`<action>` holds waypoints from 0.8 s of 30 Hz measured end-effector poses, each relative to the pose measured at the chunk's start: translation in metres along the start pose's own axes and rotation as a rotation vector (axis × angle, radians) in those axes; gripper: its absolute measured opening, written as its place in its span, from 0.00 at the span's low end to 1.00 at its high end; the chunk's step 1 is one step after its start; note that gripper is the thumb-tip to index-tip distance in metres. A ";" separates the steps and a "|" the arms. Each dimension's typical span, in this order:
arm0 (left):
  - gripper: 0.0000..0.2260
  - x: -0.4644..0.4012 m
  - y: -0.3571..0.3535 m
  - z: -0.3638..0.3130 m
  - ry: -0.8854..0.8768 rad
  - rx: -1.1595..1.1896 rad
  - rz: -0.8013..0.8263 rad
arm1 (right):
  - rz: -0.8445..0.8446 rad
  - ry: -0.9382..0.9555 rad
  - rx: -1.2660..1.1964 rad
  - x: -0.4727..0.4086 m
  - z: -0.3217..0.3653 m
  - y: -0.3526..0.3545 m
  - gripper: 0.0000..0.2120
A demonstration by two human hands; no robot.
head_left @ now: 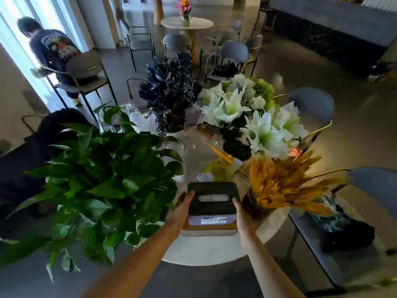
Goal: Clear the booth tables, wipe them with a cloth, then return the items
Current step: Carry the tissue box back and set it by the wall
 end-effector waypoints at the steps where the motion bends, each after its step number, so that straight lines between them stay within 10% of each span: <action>1: 0.20 0.000 -0.003 -0.004 -0.021 0.020 -0.002 | -0.015 0.010 -0.018 -0.007 -0.006 0.000 0.39; 4: 0.09 -0.013 -0.005 -0.002 -0.027 0.020 0.003 | -0.010 -0.002 -0.048 -0.024 -0.020 0.000 0.50; 13: 0.08 -0.005 -0.001 0.005 0.054 -0.010 -0.073 | 0.009 -0.083 -0.046 -0.019 -0.027 0.002 0.40; 24: 0.42 0.003 0.027 0.039 0.024 -0.062 -0.220 | -0.039 -0.064 -0.050 0.036 -0.019 0.031 0.30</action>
Point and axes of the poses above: each hand's wrist, its own x-axis away from the middle knuckle, its own y-axis out of the back of the hand, z = x × y, the point moved 6 cm from there along -x, towards the middle knuckle, and after that the axes turned 1 degree about -y, right-handed, at the moved point
